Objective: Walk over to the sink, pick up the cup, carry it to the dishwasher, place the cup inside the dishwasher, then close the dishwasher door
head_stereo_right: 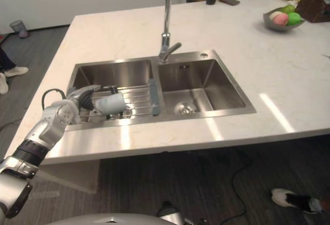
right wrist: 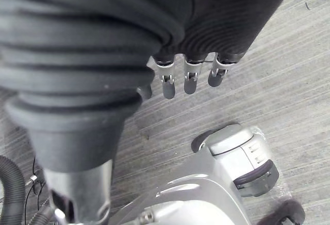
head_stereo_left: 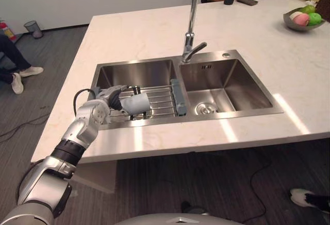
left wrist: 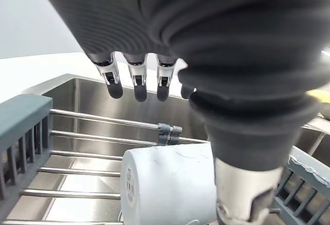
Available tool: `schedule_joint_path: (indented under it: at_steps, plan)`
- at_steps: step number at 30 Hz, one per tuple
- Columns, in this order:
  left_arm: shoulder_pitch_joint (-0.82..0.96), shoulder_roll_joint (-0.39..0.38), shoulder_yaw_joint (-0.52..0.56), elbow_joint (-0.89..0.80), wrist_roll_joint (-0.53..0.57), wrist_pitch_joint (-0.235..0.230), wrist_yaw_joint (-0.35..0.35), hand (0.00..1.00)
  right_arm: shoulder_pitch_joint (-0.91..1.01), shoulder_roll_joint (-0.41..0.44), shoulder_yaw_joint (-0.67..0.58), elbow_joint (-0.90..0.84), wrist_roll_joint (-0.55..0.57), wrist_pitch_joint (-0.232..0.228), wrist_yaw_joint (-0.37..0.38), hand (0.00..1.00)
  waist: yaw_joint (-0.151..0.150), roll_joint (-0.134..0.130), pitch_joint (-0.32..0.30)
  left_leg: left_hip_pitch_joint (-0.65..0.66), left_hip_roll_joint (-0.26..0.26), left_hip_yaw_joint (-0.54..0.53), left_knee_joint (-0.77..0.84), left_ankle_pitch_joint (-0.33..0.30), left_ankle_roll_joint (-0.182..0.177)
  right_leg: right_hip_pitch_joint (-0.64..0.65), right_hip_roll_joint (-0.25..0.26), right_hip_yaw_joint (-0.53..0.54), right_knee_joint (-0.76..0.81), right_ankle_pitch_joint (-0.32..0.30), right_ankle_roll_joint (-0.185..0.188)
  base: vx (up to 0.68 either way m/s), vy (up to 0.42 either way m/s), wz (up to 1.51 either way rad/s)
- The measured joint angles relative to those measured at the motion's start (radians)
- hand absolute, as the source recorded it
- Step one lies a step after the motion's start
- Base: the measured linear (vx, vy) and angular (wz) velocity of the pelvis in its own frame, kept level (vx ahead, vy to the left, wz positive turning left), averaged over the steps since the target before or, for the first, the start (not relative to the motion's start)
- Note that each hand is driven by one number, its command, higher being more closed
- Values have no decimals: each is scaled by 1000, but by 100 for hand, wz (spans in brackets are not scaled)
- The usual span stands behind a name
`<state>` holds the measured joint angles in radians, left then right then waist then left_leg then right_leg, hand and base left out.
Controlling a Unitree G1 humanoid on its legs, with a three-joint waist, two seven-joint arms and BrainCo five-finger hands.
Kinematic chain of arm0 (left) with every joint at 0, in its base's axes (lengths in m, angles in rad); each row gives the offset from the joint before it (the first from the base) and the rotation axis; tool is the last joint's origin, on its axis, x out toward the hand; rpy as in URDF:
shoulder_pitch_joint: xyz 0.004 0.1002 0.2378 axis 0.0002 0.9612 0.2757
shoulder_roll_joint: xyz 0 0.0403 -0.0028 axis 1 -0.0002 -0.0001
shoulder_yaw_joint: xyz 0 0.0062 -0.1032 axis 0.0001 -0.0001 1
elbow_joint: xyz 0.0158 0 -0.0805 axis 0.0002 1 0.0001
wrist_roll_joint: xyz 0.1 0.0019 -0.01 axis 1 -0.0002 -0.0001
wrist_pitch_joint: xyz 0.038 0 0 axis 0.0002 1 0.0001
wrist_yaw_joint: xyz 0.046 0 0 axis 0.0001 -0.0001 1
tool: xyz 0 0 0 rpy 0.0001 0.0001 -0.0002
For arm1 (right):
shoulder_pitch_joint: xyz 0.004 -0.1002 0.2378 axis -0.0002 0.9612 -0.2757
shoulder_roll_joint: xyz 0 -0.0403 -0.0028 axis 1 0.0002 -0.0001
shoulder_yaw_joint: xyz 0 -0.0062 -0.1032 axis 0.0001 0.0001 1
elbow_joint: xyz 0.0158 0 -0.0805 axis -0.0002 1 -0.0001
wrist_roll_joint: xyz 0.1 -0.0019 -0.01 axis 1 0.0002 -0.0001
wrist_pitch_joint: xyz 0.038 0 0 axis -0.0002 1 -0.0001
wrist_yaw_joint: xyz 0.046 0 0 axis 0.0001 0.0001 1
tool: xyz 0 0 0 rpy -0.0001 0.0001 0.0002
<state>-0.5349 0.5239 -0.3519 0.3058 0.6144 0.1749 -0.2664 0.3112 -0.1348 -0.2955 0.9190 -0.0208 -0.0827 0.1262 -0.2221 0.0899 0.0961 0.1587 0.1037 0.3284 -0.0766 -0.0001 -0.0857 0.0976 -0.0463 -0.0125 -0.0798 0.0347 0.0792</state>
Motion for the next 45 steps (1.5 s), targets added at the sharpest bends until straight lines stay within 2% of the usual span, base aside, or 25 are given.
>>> schedule_joint_path:
  at_steps: [7,12,25,39,45]
  plan:
    - [0,0,0,0,-2,5,12,0,-1,-2,1,-1,23,0,0,0,-10,9,12,-5,0,3,0,-1,-1,-7,0,4,0,0,0,-1,-4,0]
    - [0,0,0,0,-3,42,41,0,-1,-2,11,-3,24,3,1,0,-18,18,32,-22,1,9,4,-1,-1,-28,0,12,3,3,-1,-25,-21,-3]
    - [-5,-19,-6,43,-3,105,46,0,-5,-2,18,-39,33,5,0,0,-46,38,79,-43,0,28,23,-10,1,-66,0,44,20,5,0,-18,-13,-6]
    - [-131,-39,-16,185,-24,178,90,0,-42,-4,19,-46,36,0,0,0,-81,49,137,-75,-1,55,27,-7,4,-122,1,84,27,27,4,-32,-11,-8]
    - [-200,-74,-11,232,-37,201,118,0,-50,-18,44,-50,39,-1,1,0,-86,52,159,-89,0,57,34,-8,4,-138,1,88,33,28,3,0,0,0]
